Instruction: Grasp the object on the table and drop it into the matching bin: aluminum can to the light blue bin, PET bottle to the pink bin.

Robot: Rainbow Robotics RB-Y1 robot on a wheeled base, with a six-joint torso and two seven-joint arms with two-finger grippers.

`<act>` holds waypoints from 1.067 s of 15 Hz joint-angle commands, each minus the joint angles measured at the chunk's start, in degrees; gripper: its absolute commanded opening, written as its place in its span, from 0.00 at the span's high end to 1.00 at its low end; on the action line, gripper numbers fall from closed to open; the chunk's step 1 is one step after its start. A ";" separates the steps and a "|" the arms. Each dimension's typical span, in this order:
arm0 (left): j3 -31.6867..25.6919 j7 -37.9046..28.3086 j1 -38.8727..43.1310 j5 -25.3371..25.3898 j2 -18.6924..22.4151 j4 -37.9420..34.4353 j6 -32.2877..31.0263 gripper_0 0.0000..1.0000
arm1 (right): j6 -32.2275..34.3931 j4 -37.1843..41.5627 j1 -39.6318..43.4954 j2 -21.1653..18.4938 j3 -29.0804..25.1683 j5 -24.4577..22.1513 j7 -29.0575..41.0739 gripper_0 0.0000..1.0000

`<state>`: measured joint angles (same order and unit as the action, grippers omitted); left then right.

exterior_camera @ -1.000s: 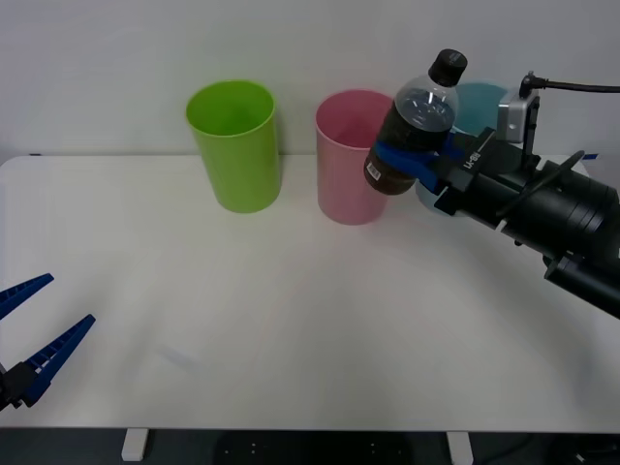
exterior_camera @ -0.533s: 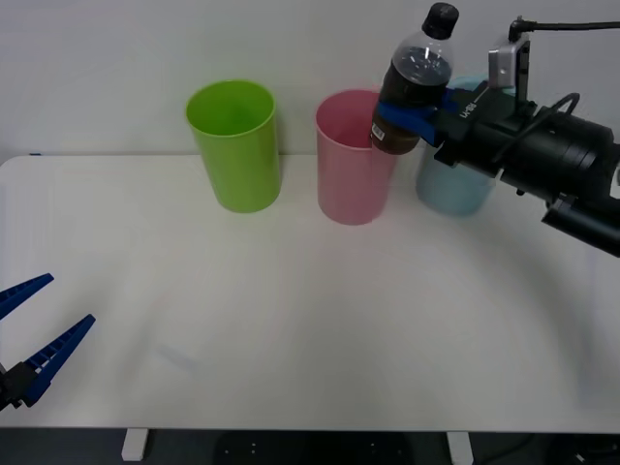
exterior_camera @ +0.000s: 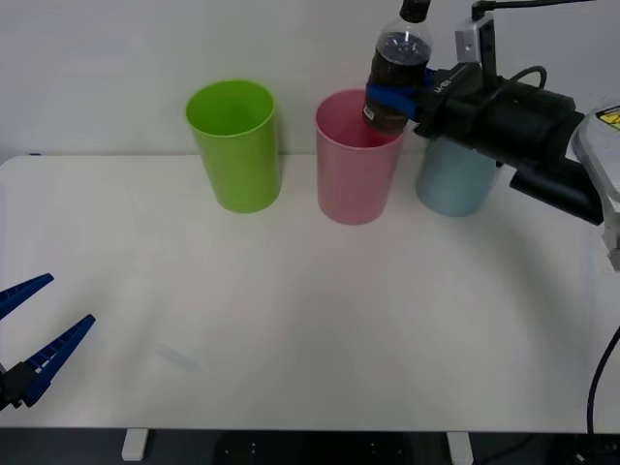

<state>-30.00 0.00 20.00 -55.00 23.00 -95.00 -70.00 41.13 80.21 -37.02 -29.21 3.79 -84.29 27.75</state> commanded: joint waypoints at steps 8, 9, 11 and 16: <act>0.00 0.00 0.00 0.00 0.00 0.00 0.00 0.00 | -0.09 -15.88 -10.80 8.30 -3.35 -10.10 -0.24 1.00; 0.00 0.00 0.00 0.00 0.00 0.00 0.00 0.00 | -0.44 -16.40 -11.15 8.82 -3.44 -10.54 -0.24 1.00; 0.00 0.00 0.00 0.00 0.00 0.00 0.00 0.00 | -0.53 -16.40 -11.24 9.53 -4.05 -11.69 -0.24 1.00; 0.00 0.00 0.00 0.00 0.00 0.00 0.00 0.00 | -0.44 -16.40 -11.24 9.53 -4.40 -11.60 -0.68 0.94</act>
<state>-30.00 0.00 20.00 -55.00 23.00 -95.00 -70.00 40.65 63.74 -48.25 -19.69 -0.54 -95.94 27.21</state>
